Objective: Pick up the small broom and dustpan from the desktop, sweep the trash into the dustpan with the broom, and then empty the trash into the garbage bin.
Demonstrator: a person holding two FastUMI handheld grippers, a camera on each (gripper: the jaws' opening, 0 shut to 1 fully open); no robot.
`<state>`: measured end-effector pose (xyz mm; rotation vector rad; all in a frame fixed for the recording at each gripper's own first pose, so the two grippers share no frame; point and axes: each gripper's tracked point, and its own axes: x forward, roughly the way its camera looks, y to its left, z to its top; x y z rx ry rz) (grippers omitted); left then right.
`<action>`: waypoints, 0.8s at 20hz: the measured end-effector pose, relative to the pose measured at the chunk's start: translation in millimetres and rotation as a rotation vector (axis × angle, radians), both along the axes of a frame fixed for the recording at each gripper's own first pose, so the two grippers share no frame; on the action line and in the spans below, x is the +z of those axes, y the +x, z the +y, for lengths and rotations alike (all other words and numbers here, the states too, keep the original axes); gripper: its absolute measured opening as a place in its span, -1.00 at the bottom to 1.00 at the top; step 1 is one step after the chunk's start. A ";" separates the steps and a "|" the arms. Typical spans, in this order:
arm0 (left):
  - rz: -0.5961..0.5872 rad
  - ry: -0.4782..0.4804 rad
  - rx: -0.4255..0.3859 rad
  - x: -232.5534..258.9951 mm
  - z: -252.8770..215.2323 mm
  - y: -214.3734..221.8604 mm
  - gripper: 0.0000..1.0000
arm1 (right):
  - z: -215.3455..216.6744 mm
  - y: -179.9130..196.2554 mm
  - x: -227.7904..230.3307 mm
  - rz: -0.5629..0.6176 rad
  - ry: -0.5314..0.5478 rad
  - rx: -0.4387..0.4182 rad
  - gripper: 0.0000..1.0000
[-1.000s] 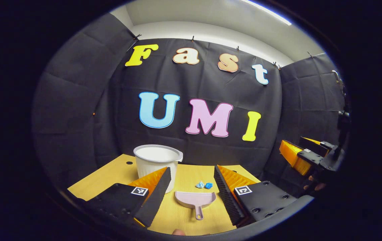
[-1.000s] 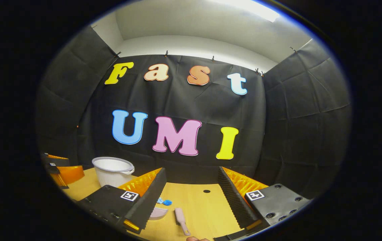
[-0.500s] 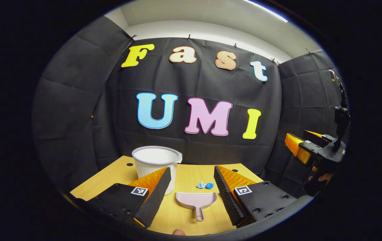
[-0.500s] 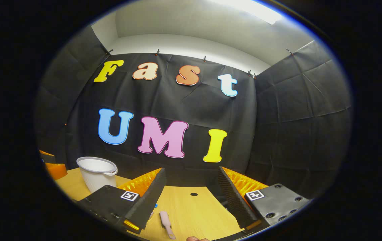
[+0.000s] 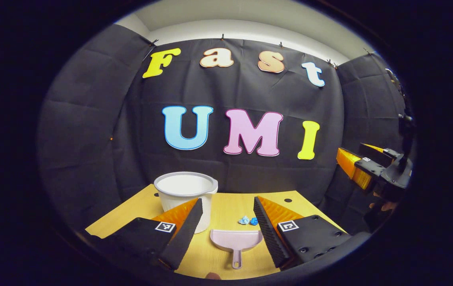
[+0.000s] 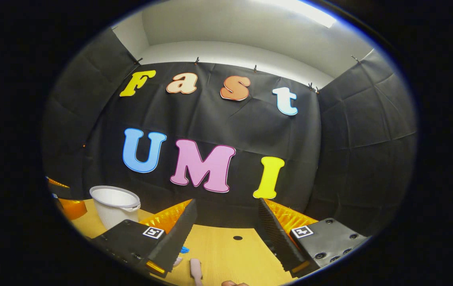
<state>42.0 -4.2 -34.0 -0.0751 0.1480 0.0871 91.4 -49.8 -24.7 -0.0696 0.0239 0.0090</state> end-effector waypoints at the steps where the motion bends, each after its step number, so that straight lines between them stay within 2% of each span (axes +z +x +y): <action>1: 0.001 -0.002 0.009 2.2 -1.4 3.1 0.53 | 0.5 6.1 -7.2 0.013 0.006 0.011 0.99; 2: 0.000 -0.006 0.015 4.8 -3.5 6.4 0.53 | -0.2 13.0 -14.3 0.026 0.014 0.022 0.94; 5: 0.032 -0.012 0.003 -5.4 -16.8 21.7 0.52 | -5.0 34.0 -29.0 0.061 0.051 0.042 0.99; 9: 0.076 -0.039 -0.085 -24.0 -41.5 48.3 0.53 | -12.6 49.5 -47.8 0.086 0.068 0.069 0.99; 11: 0.162 -0.067 -0.143 -53.2 -53.0 61.4 0.53 | -17.9 51.2 -53.2 0.074 0.031 0.081 1.00; 12: 0.215 -0.074 -0.155 -71.8 -56.1 66.1 0.53 | -15.4 48.9 -49.6 0.049 0.015 0.103 0.94; 13: 0.259 -0.077 -0.162 -86.8 -57.7 70.5 0.53 | -11.1 46.6 -48.1 0.025 0.004 0.131 0.99; 14: 0.309 -0.076 -0.167 -105.2 -59.3 74.2 0.53 | -5.8 42.9 -50.9 0.011 -0.006 0.159 0.94; 16: 0.443 -0.058 -0.155 -148.9 -60.3 77.5 0.53 | 7.4 36.6 -64.1 0.020 -0.011 0.222 0.99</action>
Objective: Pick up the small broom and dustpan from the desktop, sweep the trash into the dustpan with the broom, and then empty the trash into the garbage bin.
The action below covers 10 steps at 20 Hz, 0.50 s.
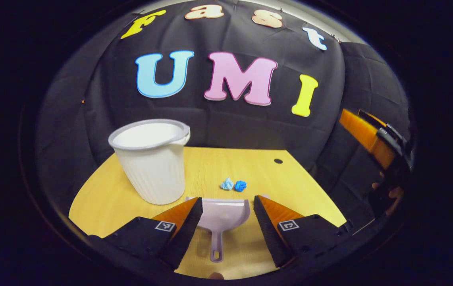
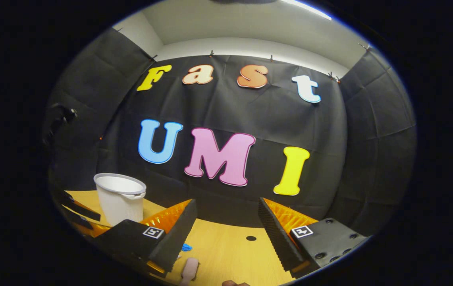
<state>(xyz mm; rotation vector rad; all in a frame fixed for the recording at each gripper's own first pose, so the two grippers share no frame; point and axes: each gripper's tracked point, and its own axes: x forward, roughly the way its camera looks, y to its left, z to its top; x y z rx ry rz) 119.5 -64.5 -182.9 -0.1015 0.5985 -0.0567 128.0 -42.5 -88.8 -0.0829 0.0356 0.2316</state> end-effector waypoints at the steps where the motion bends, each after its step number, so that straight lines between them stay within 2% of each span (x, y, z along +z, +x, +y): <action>1: 0.098 0.032 0.019 -24.8 3.6 -0.5 0.53 | 6.8 -4.3 -8.5 0.015 0.008 0.035 0.99; 2: 0.237 0.059 0.049 -52.6 8.2 -8.9 0.53 | 16.8 -9.8 -14.7 0.023 0.015 0.077 0.99; 4: 0.382 0.080 0.082 -87.4 10.2 -5.5 0.58 | 21.2 -13.8 -19.9 -0.004 -0.024 0.124 0.99; 6: 0.440 0.036 0.051 -89.2 7.5 -1.7 0.58 | 21.9 -11.8 -34.2 0.013 -0.046 0.146 0.99; 8: 0.460 0.000 0.030 -93.5 4.6 -1.5 0.58 | 17.5 -12.1 -53.2 0.081 -0.026 0.148 0.99; 10: 0.494 0.016 0.033 -107.5 0.2 11.1 0.58 | 5.6 -9.0 -66.9 0.127 -0.012 0.126 0.99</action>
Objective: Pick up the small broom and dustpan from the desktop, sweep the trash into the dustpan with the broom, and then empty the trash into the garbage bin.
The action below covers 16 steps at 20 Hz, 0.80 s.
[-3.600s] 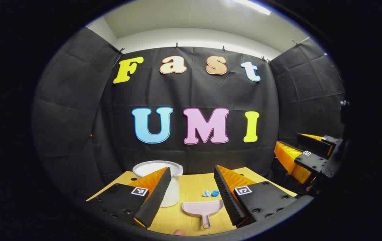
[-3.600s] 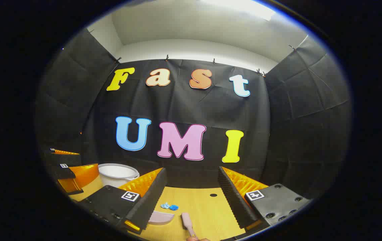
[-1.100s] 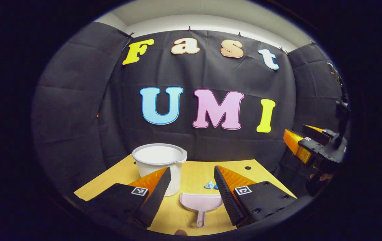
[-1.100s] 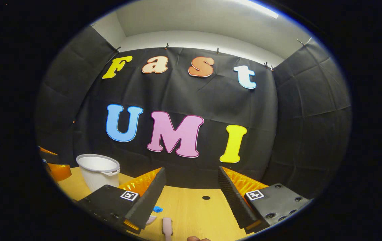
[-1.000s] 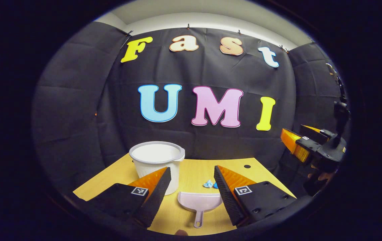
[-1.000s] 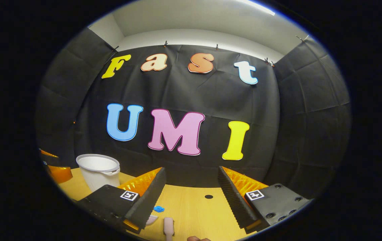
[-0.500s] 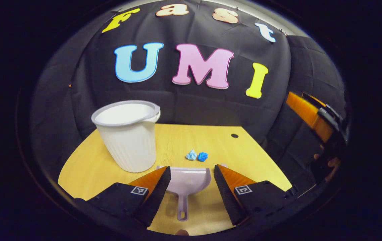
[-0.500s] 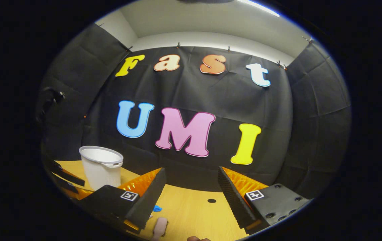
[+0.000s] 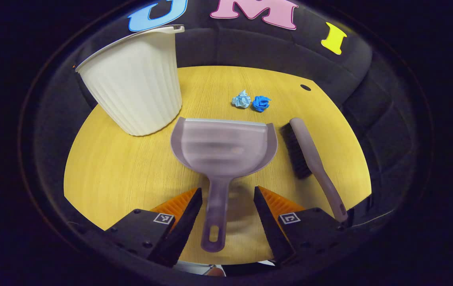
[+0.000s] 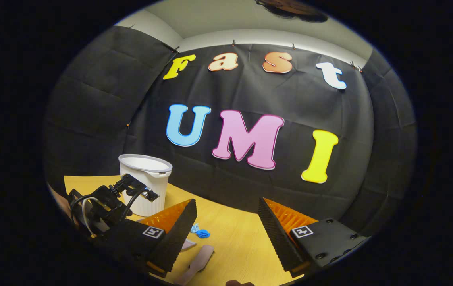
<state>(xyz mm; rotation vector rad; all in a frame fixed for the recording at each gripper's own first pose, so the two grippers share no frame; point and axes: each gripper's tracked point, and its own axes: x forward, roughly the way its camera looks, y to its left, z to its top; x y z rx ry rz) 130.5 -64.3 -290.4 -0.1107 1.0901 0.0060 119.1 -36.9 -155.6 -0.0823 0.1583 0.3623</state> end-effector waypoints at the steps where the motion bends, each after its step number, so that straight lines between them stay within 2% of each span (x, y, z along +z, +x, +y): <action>1: 0.040 0.015 0.002 -8.3 1.1 4.9 0.58 | -8.3 3.5 -6.3 0.012 -0.007 -0.016 1.00; 4: 0.163 0.024 0.014 -26.3 3.3 8.9 0.58 | -21.0 14.1 -20.5 0.018 -0.063 -0.027 0.94; 5: 0.196 0.026 0.018 -30.4 4.2 9.9 0.58 | -22.9 17.6 -21.5 0.018 -0.073 -0.022 1.00; 8: 0.265 0.052 0.018 -36.0 11.0 11.0 0.54 | -31.9 22.9 -43.2 0.103 -0.051 -0.038 1.00; 9: 0.289 0.058 0.010 -38.7 11.5 11.6 0.41 | -36.4 22.4 -49.7 0.133 -0.046 -0.051 1.00; 10: 0.312 0.054 -0.001 -37.7 10.3 10.9 0.38 | -40.0 20.8 -55.0 0.155 -0.046 -0.059 1.00; 11: 0.315 0.058 -0.007 -36.9 10.4 15.2 0.19 | -41.6 18.8 -59.9 0.176 -0.048 -0.061 0.99; 12: 0.322 0.071 -0.017 -36.9 13.2 17.0 0.14 | -43.6 16.5 -66.4 0.205 -0.053 -0.065 0.99; 13: 0.333 0.080 -0.030 -37.0 14.7 18.9 0.00 | -44.1 14.5 -73.1 0.243 -0.050 -0.071 1.00; 14: 0.350 0.075 -0.036 -36.4 13.5 18.9 0.00 | -42.6 11.3 -79.4 0.293 -0.033 -0.074 0.96; 15: 0.366 0.063 -0.042 -41.2 11.3 19.2 -0.36 | -36.9 6.5 -85.9 0.352 0.002 -0.071 1.00; 16: 0.373 0.056 -0.053 -36.2 10.5 18.1 -0.34 | -28.9 0.3 -93.8 0.421 0.037 -0.075 1.00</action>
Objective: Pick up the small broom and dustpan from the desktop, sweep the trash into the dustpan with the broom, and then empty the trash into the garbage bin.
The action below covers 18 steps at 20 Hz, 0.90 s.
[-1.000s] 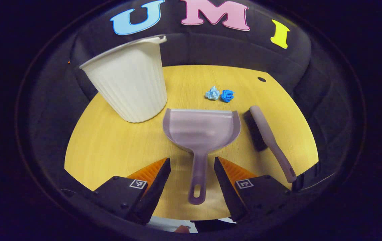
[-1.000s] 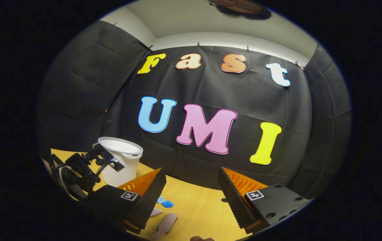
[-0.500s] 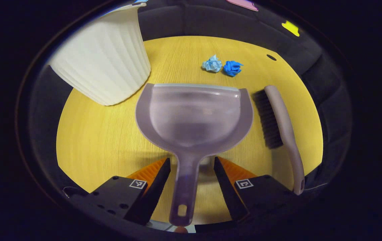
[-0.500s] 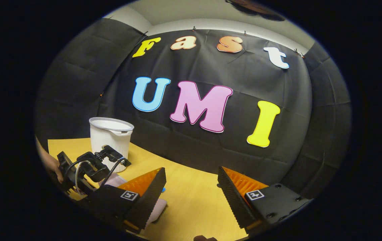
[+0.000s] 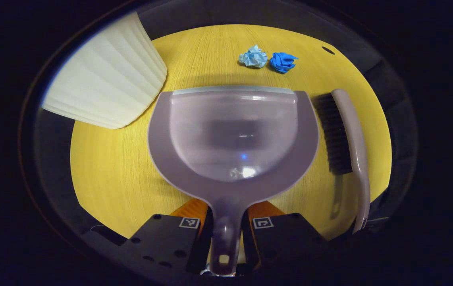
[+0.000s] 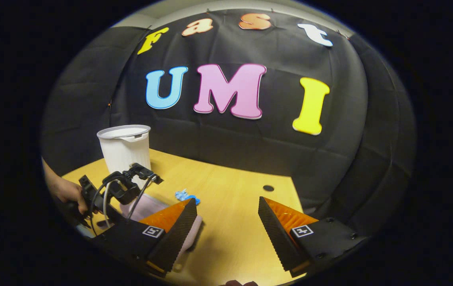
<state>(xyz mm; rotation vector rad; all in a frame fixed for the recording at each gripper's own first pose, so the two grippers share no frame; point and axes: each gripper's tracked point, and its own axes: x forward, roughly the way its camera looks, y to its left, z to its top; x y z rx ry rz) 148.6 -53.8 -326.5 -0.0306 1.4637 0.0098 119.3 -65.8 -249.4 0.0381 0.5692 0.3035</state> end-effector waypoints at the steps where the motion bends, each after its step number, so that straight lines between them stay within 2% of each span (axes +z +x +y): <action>1: -0.002 -0.008 -0.013 1.2 -0.2 0.3 -0.37 | 5.1 -4.8 -5.7 0.058 0.020 -0.011 1.00; 2: -0.006 -0.010 -0.020 1.4 1.2 -0.2 -0.37 | 9.3 -7.7 -10.5 0.097 0.027 -0.026 1.00; 3: -0.013 -0.017 -0.030 2.2 2.4 -0.1 -0.39 | 12.7 -6.9 -11.3 0.107 0.016 -0.035 0.87; 4: -0.025 -0.028 -0.043 3.5 3.7 -0.6 -0.39 | 14.9 -6.7 -12.8 0.121 0.005 -0.052 1.00; 5: -0.034 -0.041 -0.054 5.2 5.1 -1.4 -0.39 | 19.8 -7.8 -17.1 0.156 0.009 -0.060 1.00; 8: -0.068 -0.085 -0.083 8.4 14.3 -9.7 -0.39 | 41.1 -36.4 -52.9 0.372 0.037 -0.078 0.99; 11: -0.101 -0.156 -0.099 9.8 20.2 -19.5 -0.40 | 48.4 -55.1 -87.6 0.523 -0.067 -0.066 0.99; 13: -0.126 -0.200 -0.108 8.8 25.1 -27.8 -0.40 | 57.5 -73.3 -103.0 0.652 -0.080 -0.077 0.99; 15: -0.149 -0.206 -0.134 4.6 33.1 -36.6 -0.40 | 60.2 -79.0 -125.4 0.757 -0.112 -0.099 0.98; 18: -0.178 -0.204 -0.188 -1.2 38.6 -42.3 -0.41 | 50.7 -94.0 -154.0 0.864 -0.249 -0.096 0.98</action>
